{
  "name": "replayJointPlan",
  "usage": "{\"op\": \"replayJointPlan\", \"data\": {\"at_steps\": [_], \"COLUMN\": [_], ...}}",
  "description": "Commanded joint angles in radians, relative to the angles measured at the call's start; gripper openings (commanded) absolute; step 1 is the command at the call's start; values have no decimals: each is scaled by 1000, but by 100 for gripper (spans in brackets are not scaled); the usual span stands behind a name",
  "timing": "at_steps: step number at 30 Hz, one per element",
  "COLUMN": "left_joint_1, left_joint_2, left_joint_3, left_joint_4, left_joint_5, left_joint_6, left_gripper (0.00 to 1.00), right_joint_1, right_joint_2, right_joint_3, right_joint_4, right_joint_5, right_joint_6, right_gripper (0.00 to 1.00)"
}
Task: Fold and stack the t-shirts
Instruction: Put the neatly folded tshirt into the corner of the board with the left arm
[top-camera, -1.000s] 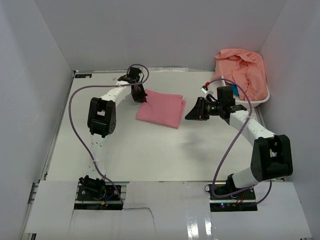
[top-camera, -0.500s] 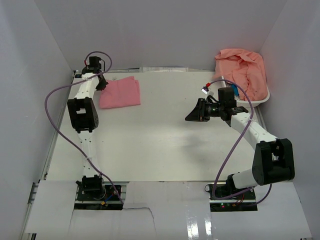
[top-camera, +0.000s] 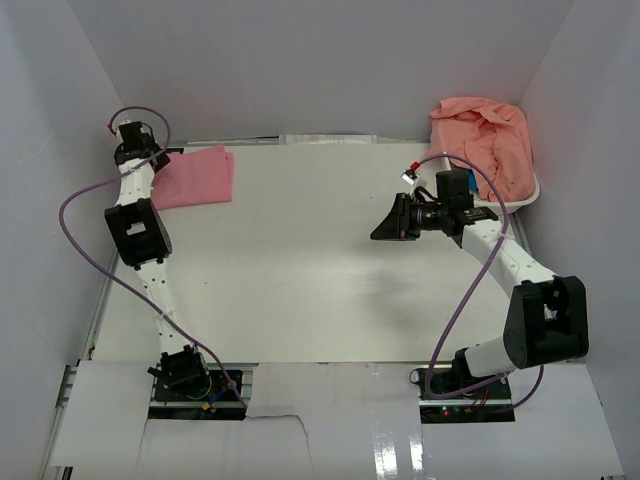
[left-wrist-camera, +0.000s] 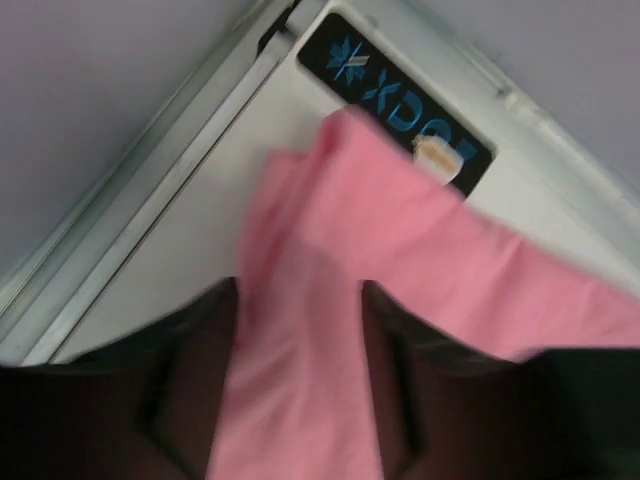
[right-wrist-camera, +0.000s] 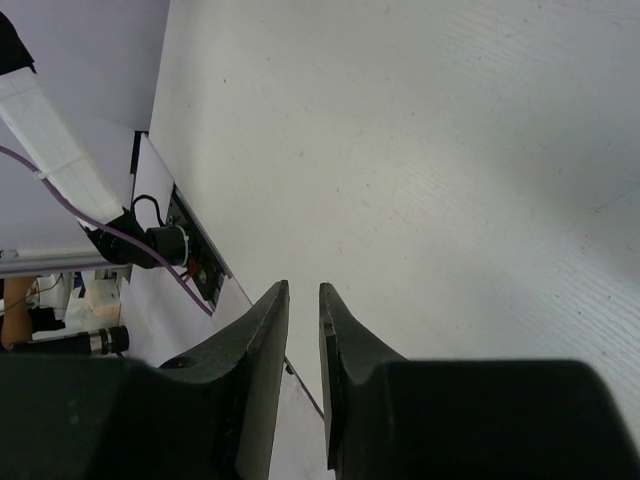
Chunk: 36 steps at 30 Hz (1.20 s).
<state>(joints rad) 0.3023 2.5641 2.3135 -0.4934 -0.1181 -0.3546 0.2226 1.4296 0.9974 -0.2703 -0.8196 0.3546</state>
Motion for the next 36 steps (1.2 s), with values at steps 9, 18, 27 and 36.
{"op": "replayJointPlan", "data": {"at_steps": [9, 18, 27, 36], "left_joint_1": [-84, -181, -181, -181], "left_joint_2": [-220, -464, -538, -480], "left_joint_3": [51, -285, -420, -468], "left_joint_4": [245, 195, -68, -77], "left_joint_5": [63, -100, -80, -14], "left_joint_6": [34, -4, -156, -176], "left_gripper": [85, 47, 46, 47], "right_joint_1": [1, 0, 4, 12], "right_joint_2": [-11, -69, -100, -116], "right_joint_3": [-68, -88, -121, -147], "right_joint_4": [56, 71, 112, 118], "right_joint_5": [-36, -32, -33, -30], "right_joint_6": [-2, 24, 50, 47], "right_gripper": [25, 25, 25, 25]}}
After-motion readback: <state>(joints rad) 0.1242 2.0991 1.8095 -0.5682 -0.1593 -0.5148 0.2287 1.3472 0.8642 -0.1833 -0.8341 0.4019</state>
